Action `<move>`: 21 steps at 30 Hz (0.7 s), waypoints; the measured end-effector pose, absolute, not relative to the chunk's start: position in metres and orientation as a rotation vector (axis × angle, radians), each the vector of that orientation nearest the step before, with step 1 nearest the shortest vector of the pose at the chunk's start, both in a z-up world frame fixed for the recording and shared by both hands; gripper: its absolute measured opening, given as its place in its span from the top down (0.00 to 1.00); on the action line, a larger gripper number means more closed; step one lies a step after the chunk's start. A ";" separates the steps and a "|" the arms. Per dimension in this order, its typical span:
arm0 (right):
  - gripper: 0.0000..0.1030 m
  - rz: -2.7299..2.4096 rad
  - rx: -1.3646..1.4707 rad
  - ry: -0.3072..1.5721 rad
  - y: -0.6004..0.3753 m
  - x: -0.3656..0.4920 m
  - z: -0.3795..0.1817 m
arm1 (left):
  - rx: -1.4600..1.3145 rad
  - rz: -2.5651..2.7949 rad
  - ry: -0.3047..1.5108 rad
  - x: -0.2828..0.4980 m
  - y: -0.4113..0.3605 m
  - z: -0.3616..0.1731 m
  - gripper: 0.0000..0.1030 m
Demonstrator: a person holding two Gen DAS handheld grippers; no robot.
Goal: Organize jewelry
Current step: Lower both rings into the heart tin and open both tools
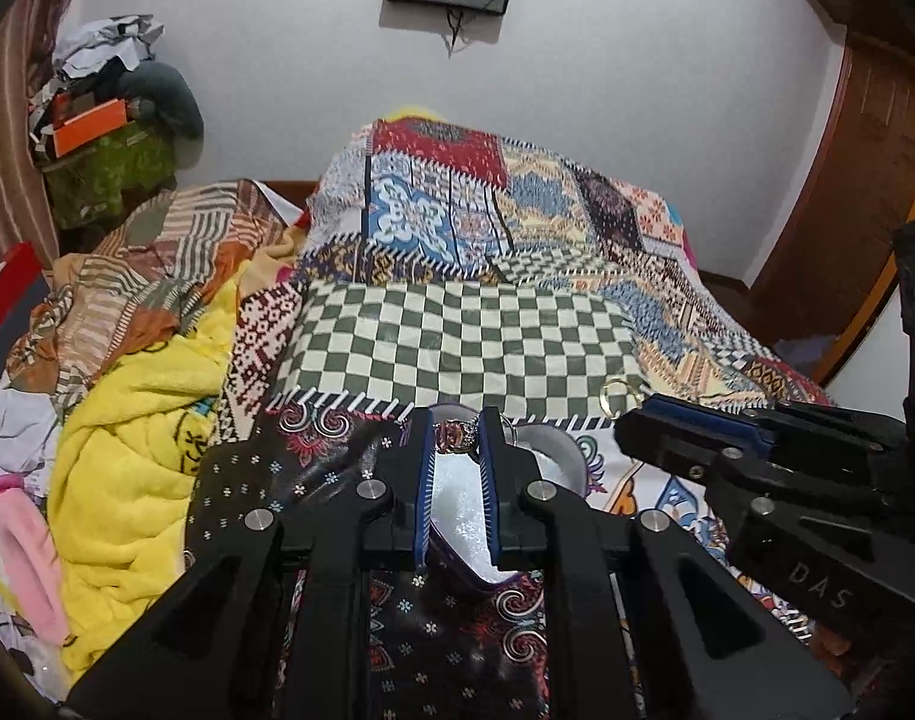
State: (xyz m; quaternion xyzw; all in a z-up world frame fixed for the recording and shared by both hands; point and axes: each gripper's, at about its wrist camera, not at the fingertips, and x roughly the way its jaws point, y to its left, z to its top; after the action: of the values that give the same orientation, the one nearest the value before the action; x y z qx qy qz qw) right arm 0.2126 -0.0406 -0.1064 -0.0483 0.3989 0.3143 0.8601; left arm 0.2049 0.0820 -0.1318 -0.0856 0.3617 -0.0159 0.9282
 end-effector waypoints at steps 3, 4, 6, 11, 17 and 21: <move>0.89 0.656 -0.127 0.864 -0.035 0.219 -0.117 | -0.172 -0.039 0.764 0.213 0.081 -0.141 0.87; 0.89 0.658 -0.131 0.876 -0.034 0.220 -0.120 | -0.170 -0.041 0.769 0.215 0.081 -0.144 0.87; 0.89 0.661 -0.138 0.896 -0.032 0.223 -0.127 | -0.168 -0.043 0.779 0.219 0.081 -0.148 0.87; 0.89 0.665 -0.142 0.922 -0.032 0.229 -0.135 | -0.178 -0.051 0.805 0.226 0.082 -0.157 0.87; 0.89 0.671 -0.155 0.916 -0.031 0.229 -0.137 | -0.183 -0.056 0.810 0.226 0.083 -0.157 0.87; 0.88 0.679 -0.158 0.928 -0.031 0.228 -0.136 | -0.179 -0.053 0.804 0.224 0.083 -0.151 0.87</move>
State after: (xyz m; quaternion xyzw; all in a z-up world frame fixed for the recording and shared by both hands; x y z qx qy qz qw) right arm 0.2284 -0.0307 -0.1360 -0.0745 0.4386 0.3209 0.8361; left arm 0.2242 0.0827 -0.1515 -0.0871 0.3908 -0.0256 0.9160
